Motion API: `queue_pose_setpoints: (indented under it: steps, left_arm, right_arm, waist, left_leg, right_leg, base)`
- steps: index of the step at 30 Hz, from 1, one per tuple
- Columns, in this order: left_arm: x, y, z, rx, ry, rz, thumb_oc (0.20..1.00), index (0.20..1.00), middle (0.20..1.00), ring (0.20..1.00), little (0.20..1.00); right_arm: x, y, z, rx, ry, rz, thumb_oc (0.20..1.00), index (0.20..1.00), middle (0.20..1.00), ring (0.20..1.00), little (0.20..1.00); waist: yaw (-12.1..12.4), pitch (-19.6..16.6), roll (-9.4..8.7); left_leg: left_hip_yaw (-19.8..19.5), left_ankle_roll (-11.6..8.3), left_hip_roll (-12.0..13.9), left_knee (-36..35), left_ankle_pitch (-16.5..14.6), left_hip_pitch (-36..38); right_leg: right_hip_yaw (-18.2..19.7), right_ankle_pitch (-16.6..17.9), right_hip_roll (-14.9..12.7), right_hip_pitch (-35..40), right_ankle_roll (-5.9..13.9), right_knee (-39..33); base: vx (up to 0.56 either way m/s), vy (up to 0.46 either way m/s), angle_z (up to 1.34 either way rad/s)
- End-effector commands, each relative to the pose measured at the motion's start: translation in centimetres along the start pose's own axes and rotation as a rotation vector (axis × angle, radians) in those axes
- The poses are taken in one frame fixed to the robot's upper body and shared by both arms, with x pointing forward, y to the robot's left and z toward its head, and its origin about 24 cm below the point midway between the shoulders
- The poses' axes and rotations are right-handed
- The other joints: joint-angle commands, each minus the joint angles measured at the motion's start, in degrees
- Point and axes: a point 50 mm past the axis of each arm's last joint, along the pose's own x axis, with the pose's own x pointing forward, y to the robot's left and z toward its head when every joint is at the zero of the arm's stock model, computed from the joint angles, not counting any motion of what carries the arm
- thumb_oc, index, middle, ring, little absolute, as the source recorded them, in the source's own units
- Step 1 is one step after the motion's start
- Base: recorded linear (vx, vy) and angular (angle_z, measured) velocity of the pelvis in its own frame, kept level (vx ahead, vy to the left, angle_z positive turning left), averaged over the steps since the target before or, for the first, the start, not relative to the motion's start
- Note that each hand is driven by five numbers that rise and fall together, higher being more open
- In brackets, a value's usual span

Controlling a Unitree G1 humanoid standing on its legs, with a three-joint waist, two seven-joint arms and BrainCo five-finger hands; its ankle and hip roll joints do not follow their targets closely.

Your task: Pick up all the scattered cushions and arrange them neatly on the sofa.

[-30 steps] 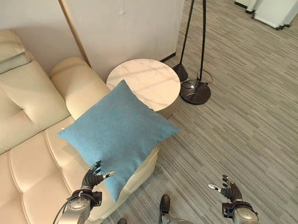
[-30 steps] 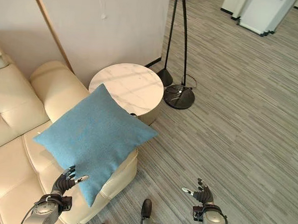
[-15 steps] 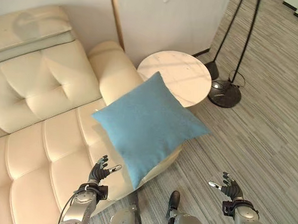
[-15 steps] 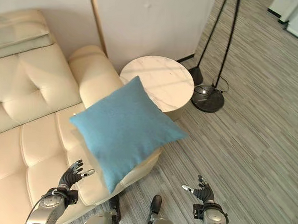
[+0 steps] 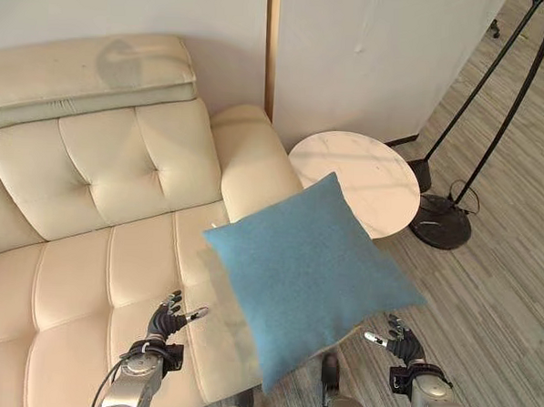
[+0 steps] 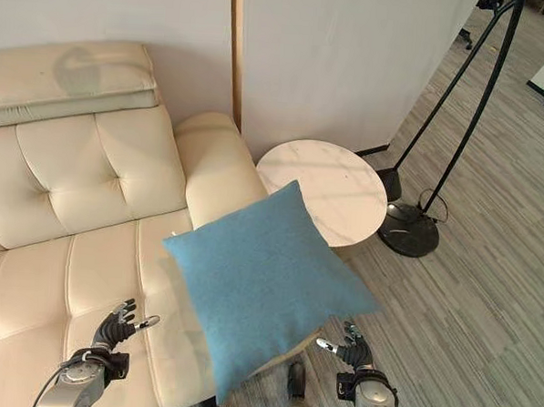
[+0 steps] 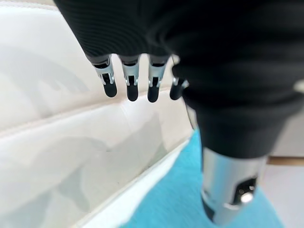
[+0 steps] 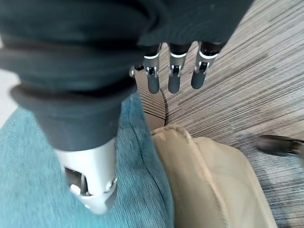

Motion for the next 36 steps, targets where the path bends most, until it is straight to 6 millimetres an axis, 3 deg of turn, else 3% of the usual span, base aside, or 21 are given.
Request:
queue_pose_setpoints:
  steps: [1,4,5,9,11,12,13,16,23,27,28,29,33,36]
  left_arm:
    - [0.4,0.6,2.8,-0.034,-0.125,0.02,1.0,1.0,1.0,1.0,1.0]
    - [0.5,0.0,2.8,-0.064,-0.126,0.004,1.0,1.0,1.0,1.0,1.0]
    - [0.5,-0.2,2.4,-0.092,-0.104,0.001,1.0,1.0,1.0,1.0,1.0]
    - [0.5,-0.8,1.6,-0.155,-0.065,0.0,1.0,1.0,1.0,1.0,1.0]
    - [0.7,-1.2,1.7,-0.172,-0.061,-0.006,1.0,1.0,1.0,1.0,1.0]
    - [0.9,-1.6,2.2,-0.191,-0.075,-0.013,1.0,1.0,1.0,1.0,1.0]
    - [0.9,-1.6,2.2,-0.191,-0.075,-0.013,1.0,1.0,1.0,1.0,1.0]
    - [0.9,-1.9,2.1,-0.201,-0.066,-0.02,1.0,1.0,1.0,1.0,1.0]
    - [0.7,-0.8,0.4,-0.235,0.0,0.047,1.0,1.0,1.0,1.0,1.0]
    - [0.4,0.5,-0.3,-0.292,0.019,0.107,1.0,1.0,1.0,1.0,1.0]
    - [0.4,0.9,-0.5,-0.305,0.03,0.126,1.0,1.0,1.0,1.0,1.0]
    - [0.4,0.9,-0.5,-0.305,0.03,0.126,1.0,1.0,1.0,1.0,1.0]
    - [0.9,0.9,-0.6,-0.312,0.043,0.139,1.0,1.0,1.0,1.0,1.0]
    - [1.6,0.3,0.3,-0.29,0.032,0.117,1.0,1.0,1.0,1.0,1.0]
  right_arm:
    - [0.3,-1.0,1.5,-0.005,-0.06,-0.029,1.0,1.0,1.0,1.0,1.0]
    - [0.2,-0.8,1.2,-0.012,-0.054,-0.019,1.0,1.0,1.0,1.0,1.0]
    - [0.3,-0.9,1.3,-0.03,-0.056,-0.005,1.0,1.0,1.0,1.0,1.0]
    - [0.3,-1.1,1.6,-0.041,-0.075,0.0,1.0,1.0,1.0,1.0,1.0]
    - [0.3,-1.4,1.7,-0.04,-0.079,-0.006,1.0,1.0,1.0,1.0,1.0]
    - [0.2,-1.7,1.6,-0.045,-0.074,-0.019,1.0,1.0,1.0,1.0,1.0]
    - [0.2,-1.7,1.6,-0.045,-0.075,-0.019,1.0,1.0,1.0,1.0,1.0]
    - [0.2,-2.1,0.9,-0.058,-0.039,-0.028,1.0,1.0,1.0,1.0,1.0]
    - [-0.1,-4.0,-0.6,-0.113,0.032,-0.118,1.0,1.0,1.0,1.0,1.0]
    - [-0.4,-7.9,1.6,-0.221,-0.017,-0.225,1.0,1.0,1.0,1.0,1.0]
    - [-0.4,-9.2,3.4,-0.239,-0.069,-0.267,1.0,1.0,1.0,1.0,1.0]
    - [-0.4,-9.2,3.4,-0.24,-0.069,-0.267,1.0,1.0,1.0,1.0,1.0]
    - [0.5,-9.5,6.8,-0.278,-0.16,-0.28,1.0,1.0,1.0,1.0,1.0]
    - [1.6,-7.8,8.8,-0.339,-0.197,-0.249,1.0,1.0,1.0,1.0,1.0]
  waist:
    - [-1.0,2.8,0.18]
    - [-1.4,2.4,-0.74]
    - [-1.4,1.4,-1.08]
    - [-1.6,0.3,-0.7]
    - [-2.1,0.5,-0.88]
    - [-2.4,1.0,-1.34]
    - [-2.5,1.0,-1.35]
    - [-2.6,1.2,-0.94]
    - [-2.4,-0.8,-0.55]
    - [-1.7,-1.1,-1.67]
    - [-1.4,-1.3,-2.12]
    - [-1.4,-1.3,-2.1]
    - [-0.6,-1.6,-2.75]
    - [0.2,-1.7,-2.96]
  left_leg:
    - [-4.5,-3.89,2.8,3.8,-4.7,-0.5]
    - [-6.7,-4.47,2.9,3.7,-5.0,0.4]
    - [-7.6,-5.61,4.8,3.0,-4.4,1.4]
    - [-8.9,-7.69,8.3,3.3,-3.1,0.7]
    - [-8.5,-8.05,8.8,5.8,-2.4,-1.3]
    - [-4.7,-7.67,8.9,8.3,-1.5,-3.4]
    - [-4.8,-7.67,8.9,8.4,-1.6,-3.5]
    - [0.0,-7.54,9.2,7.2,-0.3,-4.5]
    - [0.3,-7.55,8.1,0.3,1.1,-0.9]
    - [-0.2,-7.15,7.4,-0.3,0.6,-0.6]
    - [-0.3,-7.02,7.2,-0.4,0.4,-0.6]
    - [-0.3,-7.01,7.2,-0.4,0.4,-0.6]
    - [-0.4,-6.95,6.9,-0.4,-0.1,-0.5]
    - [-0.5,-6.93,6.8,-0.4,-0.4,-0.2]
  right_leg:
    - [1.8,-5.7,2.4,0.9,-0.69,5.9]
    - [3.3,-5.9,2.9,2.5,-1.07,5.9]
    - [3.8,-6.3,4.2,3.6,-1.93,6.5]
    - [1.7,-8.8,6.4,6.1,-3.97,6.2]
    - [-0.3,-9.7,6.4,7.2,-4.69,6.2]
    - [-2.3,-10.4,5.8,8.6,-5.28,5.9]
    - [-2.4,-10.4,5.8,8.6,-5.27,5.9]
    - [-4.6,-10.8,6.0,9.9,-5.62,5.4]
    - [-6.1,-11.3,6.1,11.8,-5.05,4.0]
    - [-6.2,-10.7,5.5,11.9,-4.47,3.4]
    - [-6.2,-10.5,5.3,12.0,-4.24,3.3]
    - [-6.2,-10.5,5.3,12.0,-4.23,3.3]
    - [-6.0,-10.1,4.9,12.0,-3.91,2.8]
    - [-6.2,-9.9,4.8,12.3,-3.77,2.2]
  base:
    - [0.1,-0.124,0.52]
    - [0.18,-0.253,0.7]
    - [0.24,-0.395,0.47]
    - [0.14,-0.321,0.29]
    - [0.03,-0.226,0.62]
    - [-0.01,-0.089,0.59]
    - [0.0,-0.111,0.68]
    - [0.03,-0.042,0.65]
    - [0.1,0.041,0.11]
    - [0.02,0.071,0.01]
    - [0.01,0.038,0.03]
    - [0.01,0.04,0.03]
    - [0.0,0.0,0.0]
    - [0.02,0.006,0.01]
